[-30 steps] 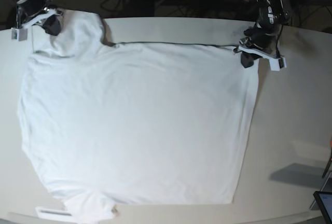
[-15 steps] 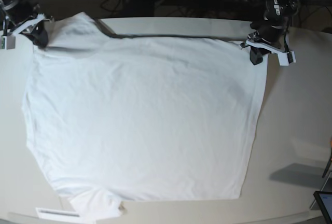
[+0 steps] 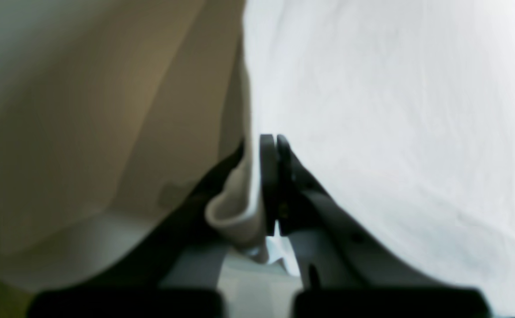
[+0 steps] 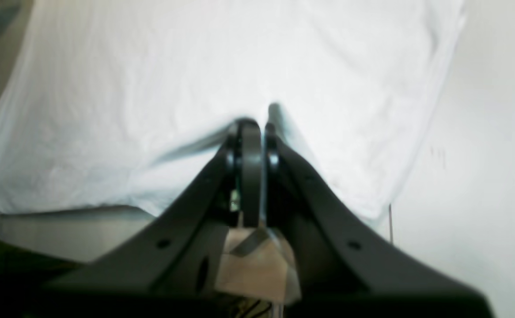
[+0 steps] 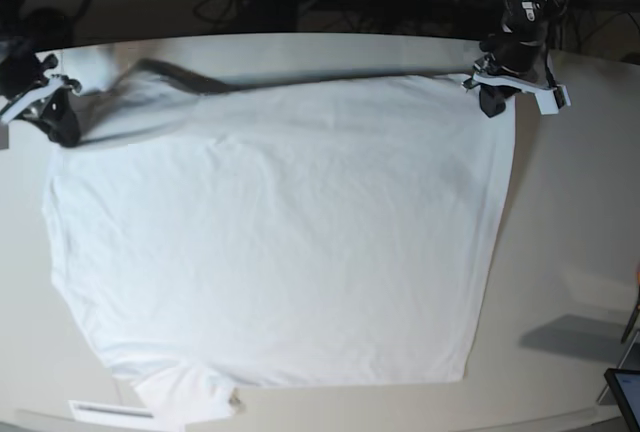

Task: Fold the T-shirt properly
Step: 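Lift the held shirt edge with both grippers and pull toward robot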

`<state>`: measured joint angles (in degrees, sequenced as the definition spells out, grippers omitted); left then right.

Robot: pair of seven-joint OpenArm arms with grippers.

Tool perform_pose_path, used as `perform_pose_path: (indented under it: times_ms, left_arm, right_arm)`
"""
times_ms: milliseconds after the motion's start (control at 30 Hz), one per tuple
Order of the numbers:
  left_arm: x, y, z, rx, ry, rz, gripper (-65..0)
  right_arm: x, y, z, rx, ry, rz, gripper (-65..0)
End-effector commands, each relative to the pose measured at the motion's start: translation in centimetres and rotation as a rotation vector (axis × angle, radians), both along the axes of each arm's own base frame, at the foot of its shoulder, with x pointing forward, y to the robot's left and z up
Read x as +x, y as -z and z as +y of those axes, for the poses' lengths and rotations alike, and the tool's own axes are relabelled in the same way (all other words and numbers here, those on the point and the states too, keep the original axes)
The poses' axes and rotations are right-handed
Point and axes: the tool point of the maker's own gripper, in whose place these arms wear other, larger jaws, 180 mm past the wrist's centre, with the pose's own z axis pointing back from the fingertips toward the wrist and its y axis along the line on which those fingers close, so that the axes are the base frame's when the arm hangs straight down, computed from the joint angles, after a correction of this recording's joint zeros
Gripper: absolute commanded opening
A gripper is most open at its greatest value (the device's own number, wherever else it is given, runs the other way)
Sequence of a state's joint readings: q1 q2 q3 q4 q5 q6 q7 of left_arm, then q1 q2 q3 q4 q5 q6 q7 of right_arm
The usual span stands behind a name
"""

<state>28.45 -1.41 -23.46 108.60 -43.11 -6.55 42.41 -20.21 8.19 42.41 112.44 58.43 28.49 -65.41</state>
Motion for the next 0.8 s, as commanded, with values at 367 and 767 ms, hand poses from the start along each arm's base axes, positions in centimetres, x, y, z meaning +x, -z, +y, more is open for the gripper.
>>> perform_pose_path:
  times_ms: [367, 767]
  left_arm:
    - [2.8, -2.0, 1.3, -0.006, -0.104, -0.087, -65.0]
    - [5.6, -1.5, 2.0, -0.058, -0.179, -0.104, -65.0]
  right_arm:
    - [4.3, -2.9, -0.5, -0.004, 0.020, -0.064, -64.7]
    - [6.6, -1.3, -0.7, 0.014, 0.021, -0.021, -64.7]
